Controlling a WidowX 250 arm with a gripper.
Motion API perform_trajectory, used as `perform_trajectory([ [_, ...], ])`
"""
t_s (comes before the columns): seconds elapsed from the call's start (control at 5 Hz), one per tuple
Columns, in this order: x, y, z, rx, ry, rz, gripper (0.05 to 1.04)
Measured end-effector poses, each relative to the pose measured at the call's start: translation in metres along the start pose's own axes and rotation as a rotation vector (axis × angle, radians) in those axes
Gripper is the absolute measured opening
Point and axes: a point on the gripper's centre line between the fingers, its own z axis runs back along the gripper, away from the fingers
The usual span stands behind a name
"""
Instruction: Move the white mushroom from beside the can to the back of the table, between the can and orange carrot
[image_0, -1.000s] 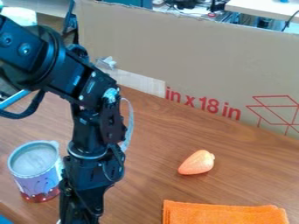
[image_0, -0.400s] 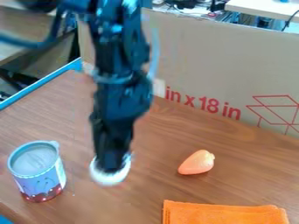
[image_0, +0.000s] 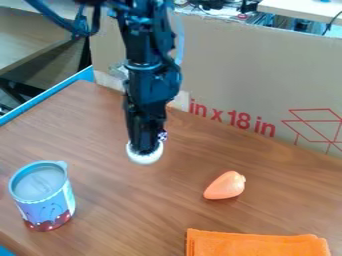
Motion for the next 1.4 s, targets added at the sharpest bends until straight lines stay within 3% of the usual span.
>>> perform_trajectory([
  [0.2,0.002,0.022,-0.012,-0.008,0.018,0.025,0.259],
  [0.6,0.017,0.036,-0.043,-0.057,0.053,0.019,0.259],
  [0.8,0.024,0.04,-0.05,-0.049,0.042,0.012,0.259],
  [1.0,0.03,0.043,-0.05,-0.049,0.028,0.005,0.322],
  [1.4,0.024,0.033,-0.041,-0.039,0.052,-0.008,0.878],
])
